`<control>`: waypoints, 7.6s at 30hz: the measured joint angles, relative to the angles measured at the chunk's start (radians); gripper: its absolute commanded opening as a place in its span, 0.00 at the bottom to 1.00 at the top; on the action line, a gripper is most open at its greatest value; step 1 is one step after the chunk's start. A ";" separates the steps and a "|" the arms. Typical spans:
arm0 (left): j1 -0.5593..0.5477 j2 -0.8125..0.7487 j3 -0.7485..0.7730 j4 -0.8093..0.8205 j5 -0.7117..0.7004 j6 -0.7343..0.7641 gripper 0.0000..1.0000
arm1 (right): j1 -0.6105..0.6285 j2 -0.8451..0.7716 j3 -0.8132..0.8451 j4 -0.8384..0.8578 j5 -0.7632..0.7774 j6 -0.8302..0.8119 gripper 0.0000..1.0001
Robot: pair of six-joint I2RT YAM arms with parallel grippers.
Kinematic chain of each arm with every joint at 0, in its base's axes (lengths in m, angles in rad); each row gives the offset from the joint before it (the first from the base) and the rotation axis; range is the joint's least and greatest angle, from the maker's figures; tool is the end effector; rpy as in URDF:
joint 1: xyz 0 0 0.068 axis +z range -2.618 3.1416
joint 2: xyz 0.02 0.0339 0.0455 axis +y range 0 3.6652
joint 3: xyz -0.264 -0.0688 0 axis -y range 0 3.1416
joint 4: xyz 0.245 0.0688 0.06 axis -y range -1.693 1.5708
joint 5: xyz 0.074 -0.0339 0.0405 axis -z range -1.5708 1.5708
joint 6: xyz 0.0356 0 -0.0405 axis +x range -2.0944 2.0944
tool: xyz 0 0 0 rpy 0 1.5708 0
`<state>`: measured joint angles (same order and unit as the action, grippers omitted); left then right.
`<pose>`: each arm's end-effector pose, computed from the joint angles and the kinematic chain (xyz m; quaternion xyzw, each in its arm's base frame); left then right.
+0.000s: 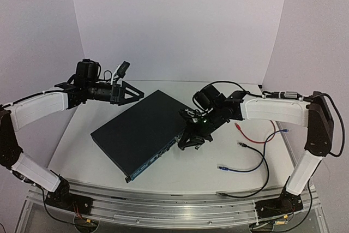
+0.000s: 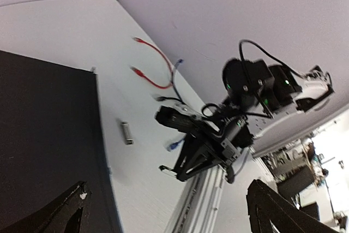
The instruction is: Insert the plug into the switch port
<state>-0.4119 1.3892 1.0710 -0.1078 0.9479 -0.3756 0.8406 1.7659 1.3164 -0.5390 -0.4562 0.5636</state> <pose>0.2726 -0.1506 0.3143 0.2607 0.7433 -0.5392 0.2979 0.2392 0.2907 0.2316 -0.1931 0.9152 0.3460 0.0736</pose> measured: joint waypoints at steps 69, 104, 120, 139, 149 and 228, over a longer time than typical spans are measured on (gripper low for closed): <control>-0.233 0.274 0.293 -0.267 -0.100 -0.356 0.00 | 0.002 -0.107 0.048 0.194 -0.003 -0.270 0.47; -0.233 0.398 0.348 -0.382 -0.155 -0.473 0.95 | 0.009 0.121 0.241 0.111 0.052 -0.242 0.00; -0.235 -0.188 0.031 -0.298 -0.113 0.848 0.99 | -0.068 0.121 0.241 0.111 -0.424 0.069 0.00; -0.240 0.281 0.483 -0.853 -0.120 1.461 0.69 | -0.068 0.121 0.193 0.109 -0.567 0.121 0.00; -0.290 0.333 0.516 -0.884 -0.101 1.503 0.53 | -0.066 0.125 0.202 0.110 -0.601 0.139 0.00; -0.312 0.318 0.389 -0.703 -0.108 1.123 0.03 | 0.118 -0.100 0.144 0.095 0.249 -0.870 0.46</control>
<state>-0.7240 1.7073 1.4601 -0.8112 0.8402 0.7477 0.9584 1.6659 1.4607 -0.4442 -0.2075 -0.3063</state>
